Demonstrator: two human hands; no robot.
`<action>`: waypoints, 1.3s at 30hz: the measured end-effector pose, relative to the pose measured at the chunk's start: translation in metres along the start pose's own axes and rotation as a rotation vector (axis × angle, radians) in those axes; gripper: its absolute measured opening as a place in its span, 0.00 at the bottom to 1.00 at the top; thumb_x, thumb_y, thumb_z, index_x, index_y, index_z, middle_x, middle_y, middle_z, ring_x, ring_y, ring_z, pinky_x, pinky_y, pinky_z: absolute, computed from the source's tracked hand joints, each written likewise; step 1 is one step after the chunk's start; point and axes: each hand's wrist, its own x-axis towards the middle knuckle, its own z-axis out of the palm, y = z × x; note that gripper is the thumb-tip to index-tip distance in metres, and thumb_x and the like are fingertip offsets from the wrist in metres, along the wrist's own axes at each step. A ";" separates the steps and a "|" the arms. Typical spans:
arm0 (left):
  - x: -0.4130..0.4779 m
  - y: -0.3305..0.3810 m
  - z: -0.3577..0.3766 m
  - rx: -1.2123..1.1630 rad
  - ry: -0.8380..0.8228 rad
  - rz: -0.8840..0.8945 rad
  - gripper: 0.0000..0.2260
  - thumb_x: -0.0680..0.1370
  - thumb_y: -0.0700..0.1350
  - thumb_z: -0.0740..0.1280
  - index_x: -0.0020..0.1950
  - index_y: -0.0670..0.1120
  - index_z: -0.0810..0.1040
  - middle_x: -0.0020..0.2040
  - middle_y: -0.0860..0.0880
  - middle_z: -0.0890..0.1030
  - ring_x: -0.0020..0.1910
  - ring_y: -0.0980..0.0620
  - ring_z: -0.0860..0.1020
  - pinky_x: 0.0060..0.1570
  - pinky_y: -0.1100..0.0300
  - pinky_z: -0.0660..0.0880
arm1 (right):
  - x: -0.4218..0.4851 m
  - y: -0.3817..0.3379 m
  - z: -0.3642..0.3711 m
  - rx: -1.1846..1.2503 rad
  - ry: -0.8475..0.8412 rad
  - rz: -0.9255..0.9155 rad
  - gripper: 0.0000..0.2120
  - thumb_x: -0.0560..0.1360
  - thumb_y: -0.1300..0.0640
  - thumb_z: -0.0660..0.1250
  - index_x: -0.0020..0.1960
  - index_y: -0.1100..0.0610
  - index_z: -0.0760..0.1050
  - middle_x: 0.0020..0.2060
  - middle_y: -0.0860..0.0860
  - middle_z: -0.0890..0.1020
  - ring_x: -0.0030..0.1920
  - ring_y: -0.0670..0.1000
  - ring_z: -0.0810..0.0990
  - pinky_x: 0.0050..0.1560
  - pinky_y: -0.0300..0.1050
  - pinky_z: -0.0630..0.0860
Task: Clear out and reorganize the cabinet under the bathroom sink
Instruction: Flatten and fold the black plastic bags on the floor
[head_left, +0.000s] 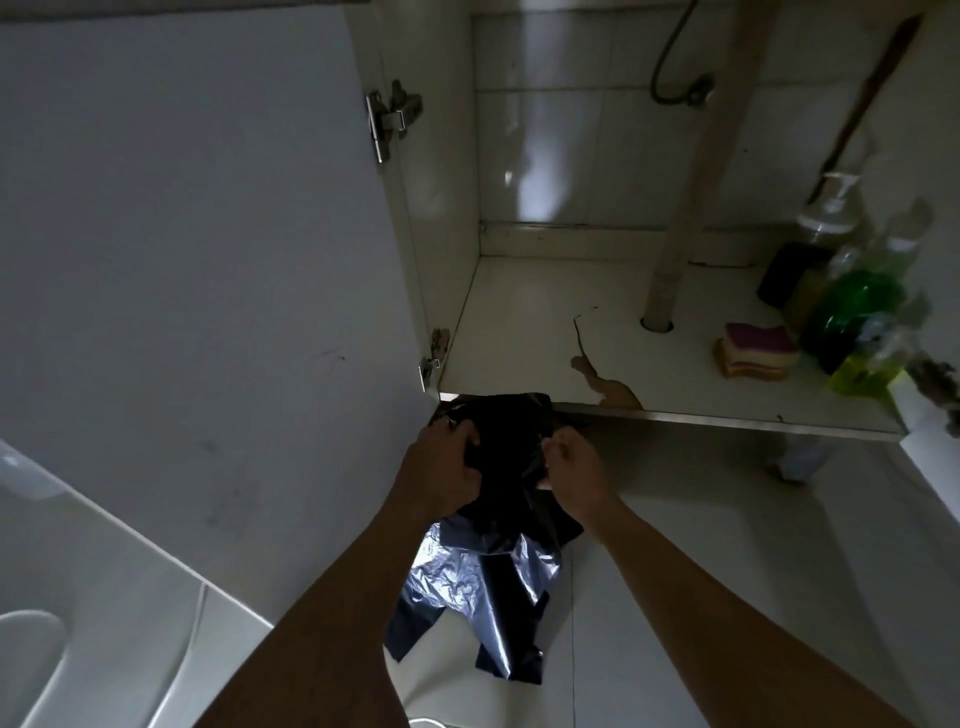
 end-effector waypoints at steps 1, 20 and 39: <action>-0.002 0.002 0.005 0.142 0.007 0.053 0.21 0.64 0.49 0.66 0.57 0.51 0.74 0.53 0.44 0.75 0.53 0.41 0.74 0.48 0.52 0.72 | -0.002 -0.005 0.001 -0.012 -0.004 -0.016 0.12 0.83 0.56 0.58 0.40 0.52 0.67 0.39 0.57 0.77 0.46 0.61 0.81 0.50 0.65 0.80; 0.011 0.056 0.044 0.331 -0.148 0.244 0.20 0.71 0.52 0.58 0.56 0.43 0.79 0.50 0.42 0.80 0.49 0.38 0.79 0.49 0.45 0.74 | -0.010 -0.101 -0.047 0.010 -0.050 -0.315 0.14 0.85 0.55 0.54 0.40 0.53 0.60 0.32 0.48 0.66 0.29 0.42 0.63 0.36 0.43 0.63; 0.017 0.050 0.072 0.216 -0.255 -0.050 0.24 0.71 0.64 0.62 0.62 0.53 0.73 0.61 0.47 0.77 0.62 0.42 0.76 0.62 0.42 0.72 | -0.023 -0.146 -0.200 0.559 0.570 -0.289 0.10 0.69 0.45 0.56 0.35 0.50 0.67 0.40 0.54 0.75 0.43 0.52 0.74 0.50 0.52 0.74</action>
